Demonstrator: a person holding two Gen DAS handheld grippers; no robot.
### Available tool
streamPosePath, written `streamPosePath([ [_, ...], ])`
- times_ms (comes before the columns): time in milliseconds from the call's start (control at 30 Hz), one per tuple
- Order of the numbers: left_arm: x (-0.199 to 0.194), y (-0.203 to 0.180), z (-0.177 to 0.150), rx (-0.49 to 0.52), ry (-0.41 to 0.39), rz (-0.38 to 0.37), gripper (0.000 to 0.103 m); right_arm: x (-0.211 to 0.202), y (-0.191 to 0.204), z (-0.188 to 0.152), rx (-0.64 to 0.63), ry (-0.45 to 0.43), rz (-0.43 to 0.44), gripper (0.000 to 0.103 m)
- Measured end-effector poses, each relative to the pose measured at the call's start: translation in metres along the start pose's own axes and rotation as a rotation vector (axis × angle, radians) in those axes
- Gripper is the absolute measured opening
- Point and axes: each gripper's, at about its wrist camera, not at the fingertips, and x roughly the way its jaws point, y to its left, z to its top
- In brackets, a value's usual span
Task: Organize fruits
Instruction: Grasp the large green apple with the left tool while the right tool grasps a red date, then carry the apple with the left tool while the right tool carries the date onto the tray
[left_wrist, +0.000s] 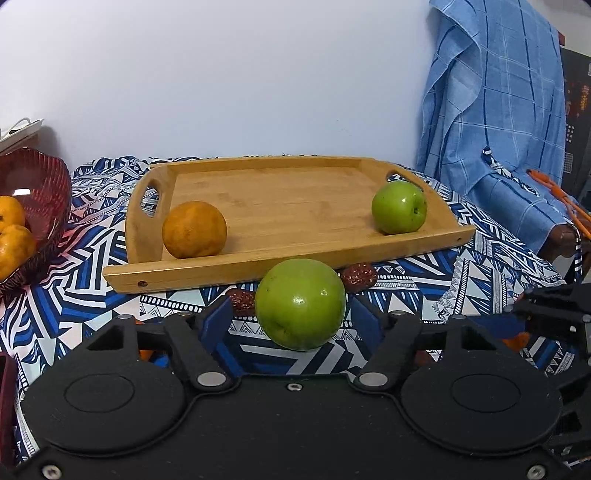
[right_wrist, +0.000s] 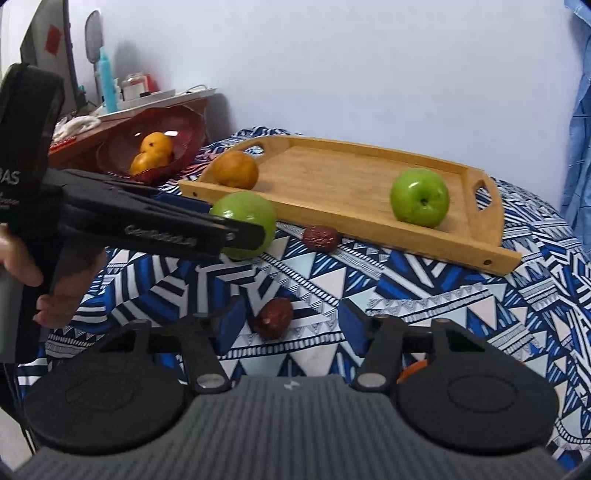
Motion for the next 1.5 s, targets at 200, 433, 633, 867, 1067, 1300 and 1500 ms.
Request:
streamPosePath([
  [200,0.003,-0.001,0.000,0.002,0.004,-0.011,0.063,0.004,0.006,-0.003,-0.015,0.018,0.019,0.059],
  [433,0.008,-0.003,-0.002,0.004,0.019,-0.014,0.059,0.006,0.004,-0.002,0.002,0.029,0.012,0.045],
  [633,0.013,-0.003,-0.002,-0.003,0.030,-0.013,0.055,0.007,0.003,-0.002,0.005,0.030,0.012,0.037],
  [867,0.015,0.000,-0.001,-0.024,0.039,-0.012,0.054,0.007,0.005,-0.001,-0.002,0.032,0.016,0.028],
  [1067,0.014,-0.002,0.000,-0.020,0.041,0.002,0.054,0.004,0.003,-0.001,0.013,0.007,0.008,0.025],
  [1300,0.009,0.001,0.002,-0.041,0.041,0.011,0.054,-0.003,-0.006,0.003,0.062,-0.052,-0.035,0.025],
  [1500,0.003,-0.001,0.006,-0.004,-0.007,0.052,0.054,-0.007,-0.017,0.008,0.101,-0.089,-0.098,0.025],
])
